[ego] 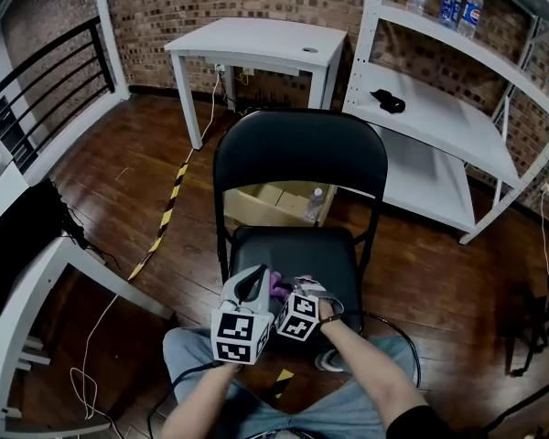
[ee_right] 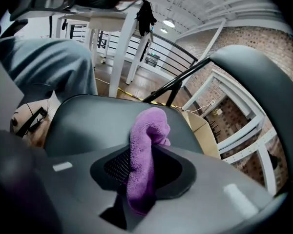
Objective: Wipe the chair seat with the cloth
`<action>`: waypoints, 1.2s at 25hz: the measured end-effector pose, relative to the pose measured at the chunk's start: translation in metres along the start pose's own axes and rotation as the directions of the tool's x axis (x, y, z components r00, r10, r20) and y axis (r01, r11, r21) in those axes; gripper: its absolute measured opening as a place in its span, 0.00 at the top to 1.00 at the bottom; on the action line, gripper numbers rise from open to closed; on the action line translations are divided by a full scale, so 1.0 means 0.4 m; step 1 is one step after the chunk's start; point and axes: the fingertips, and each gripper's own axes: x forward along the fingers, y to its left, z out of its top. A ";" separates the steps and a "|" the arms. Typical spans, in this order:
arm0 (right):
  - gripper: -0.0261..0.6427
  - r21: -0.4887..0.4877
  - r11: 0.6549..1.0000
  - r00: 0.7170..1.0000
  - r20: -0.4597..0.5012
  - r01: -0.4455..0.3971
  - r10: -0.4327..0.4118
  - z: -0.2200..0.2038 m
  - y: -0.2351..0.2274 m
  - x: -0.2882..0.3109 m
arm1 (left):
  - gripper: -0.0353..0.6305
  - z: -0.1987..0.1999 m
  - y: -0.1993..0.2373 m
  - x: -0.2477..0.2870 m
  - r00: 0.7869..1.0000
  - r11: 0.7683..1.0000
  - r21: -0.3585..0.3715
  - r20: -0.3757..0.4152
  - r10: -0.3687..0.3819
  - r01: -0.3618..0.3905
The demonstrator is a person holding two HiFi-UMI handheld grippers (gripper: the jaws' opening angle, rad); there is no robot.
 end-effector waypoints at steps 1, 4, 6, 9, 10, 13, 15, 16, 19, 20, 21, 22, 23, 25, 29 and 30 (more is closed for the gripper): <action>0.79 0.001 1.000 1.000 0.007 -0.007 0.007 0.002 0.021 -0.015 | 0.94 0.002 -0.009 -0.005 1.000 1.000 0.004 0.002 -0.004 0.004; 0.79 -0.003 1.000 1.000 0.028 -0.010 0.011 0.005 0.078 -0.051 | 0.94 0.003 -0.027 -0.019 1.000 1.000 0.011 0.008 -0.010 0.010; 0.79 -0.015 1.000 0.999 0.037 -0.013 0.013 0.003 0.121 -0.072 | 0.94 0.000 -0.037 -0.026 1.000 1.000 0.012 0.009 -0.014 0.014; 0.79 -0.027 0.999 0.998 0.058 -0.023 0.025 0.002 0.185 -0.108 | 0.94 -0.002 -0.058 -0.034 1.000 1.000 0.017 0.013 -0.024 0.023; 0.79 -0.030 0.999 0.997 0.066 -0.026 0.028 0.002 0.204 -0.118 | 0.94 -0.002 -0.063 -0.036 1.000 1.000 0.019 0.014 -0.026 0.025; 0.79 -0.044 0.999 0.996 0.083 -0.032 0.036 0.002 0.260 -0.142 | 0.94 -0.006 -0.072 -0.043 1.000 0.999 0.020 0.013 -0.028 0.028; 0.79 -0.052 0.998 0.995 0.091 -0.037 0.041 -0.001 0.287 -0.154 | 0.94 -0.008 -0.076 -0.044 1.000 0.999 0.022 0.012 -0.029 0.028; 0.79 -0.050 0.998 0.995 0.094 -0.039 0.044 -0.002 0.294 -0.157 | 0.94 -0.008 -0.076 -0.043 1.000 0.999 0.023 0.011 -0.028 0.028; 0.79 -0.039 0.999 0.994 0.100 -0.039 0.042 -0.003 0.294 -0.159 | 0.94 -0.008 -0.077 -0.038 1.000 0.999 0.020 0.010 -0.028 0.027; 0.79 -0.038 0.999 0.994 0.103 -0.034 0.038 -0.001 0.288 -0.161 | 0.94 -0.008 -0.077 -0.037 1.000 0.999 0.020 0.010 -0.028 0.028; 0.79 -0.038 0.999 0.994 0.109 -0.025 0.029 0.003 0.278 -0.163 | 0.94 -0.009 -0.079 -0.037 1.000 0.999 0.019 0.011 -0.029 0.029; 0.79 -0.033 0.999 0.993 0.118 -0.010 0.014 0.009 0.261 -0.168 | 0.94 -0.009 -0.080 -0.038 0.999 0.999 0.017 0.012 -0.031 0.031; 0.79 -0.021 1.000 0.991 0.132 0.011 -0.008 0.018 0.232 -0.175 | 0.94 -0.006 -0.080 -0.039 0.999 0.999 0.016 0.016 -0.032 0.032; 0.79 0.021 0.997 0.985 0.158 0.069 -0.072 0.035 0.138 -0.191 | 0.94 0.012 -0.075 -0.039 0.999 0.999 0.011 0.035 -0.032 0.032; 0.79 0.086 0.977 0.967 0.152 0.195 -0.206 0.032 -0.091 -0.206 | 0.94 0.051 -0.075 -0.023 0.997 0.999 0.017 0.062 -0.038 0.037; 0.79 0.087 0.972 0.964 0.140 0.217 -0.227 0.026 -0.140 -0.200 | 0.94 0.055 -0.079 -0.016 0.997 0.999 0.025 0.062 -0.044 0.042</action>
